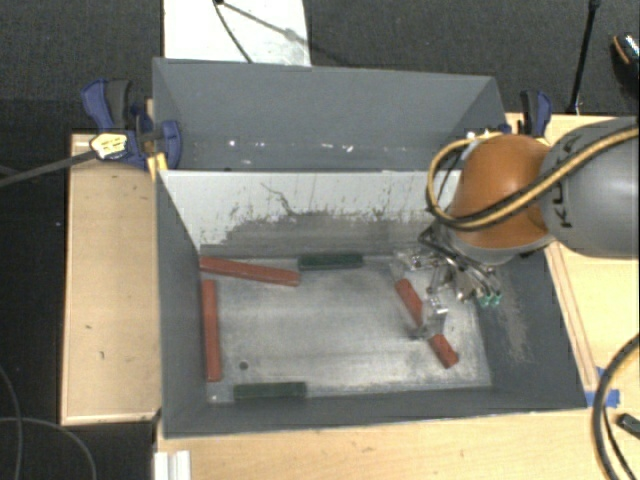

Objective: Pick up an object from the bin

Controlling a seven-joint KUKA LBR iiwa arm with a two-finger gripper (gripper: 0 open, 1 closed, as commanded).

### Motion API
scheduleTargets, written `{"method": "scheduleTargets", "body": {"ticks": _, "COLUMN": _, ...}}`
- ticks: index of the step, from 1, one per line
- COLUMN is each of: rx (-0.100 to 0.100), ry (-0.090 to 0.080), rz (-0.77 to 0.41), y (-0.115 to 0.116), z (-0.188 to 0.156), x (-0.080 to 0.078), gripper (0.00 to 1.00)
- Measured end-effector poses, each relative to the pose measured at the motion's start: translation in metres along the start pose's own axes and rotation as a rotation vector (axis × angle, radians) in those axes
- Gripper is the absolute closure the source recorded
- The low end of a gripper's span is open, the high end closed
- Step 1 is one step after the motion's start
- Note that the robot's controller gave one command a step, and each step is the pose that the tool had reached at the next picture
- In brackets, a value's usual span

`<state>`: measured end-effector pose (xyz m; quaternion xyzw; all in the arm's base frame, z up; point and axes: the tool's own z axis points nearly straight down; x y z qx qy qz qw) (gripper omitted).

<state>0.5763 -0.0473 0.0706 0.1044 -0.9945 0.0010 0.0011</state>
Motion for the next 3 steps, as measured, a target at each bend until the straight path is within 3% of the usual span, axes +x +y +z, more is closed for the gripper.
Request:
{"method": "scheduleTargets", "body": {"ticks": 1, "rx": 0.0, "ry": -0.008, "rz": 0.173, "y": -0.056, "z": -0.003, "x": 0.007, "gripper": 0.0}}
{"method": "scheduleTargets", "body": {"ticks": 2, "rx": -0.002, "ry": -0.007, "rz": 0.175, "y": -0.054, "z": -0.003, "x": 0.006, "gripper": 1.0}}
{"method": "scheduleTargets", "body": {"ticks": 3, "rx": 0.002, "ry": -0.013, "rz": -0.062, "y": -0.039, "z": -0.15, "x": -0.006, "gripper": 1.0}}
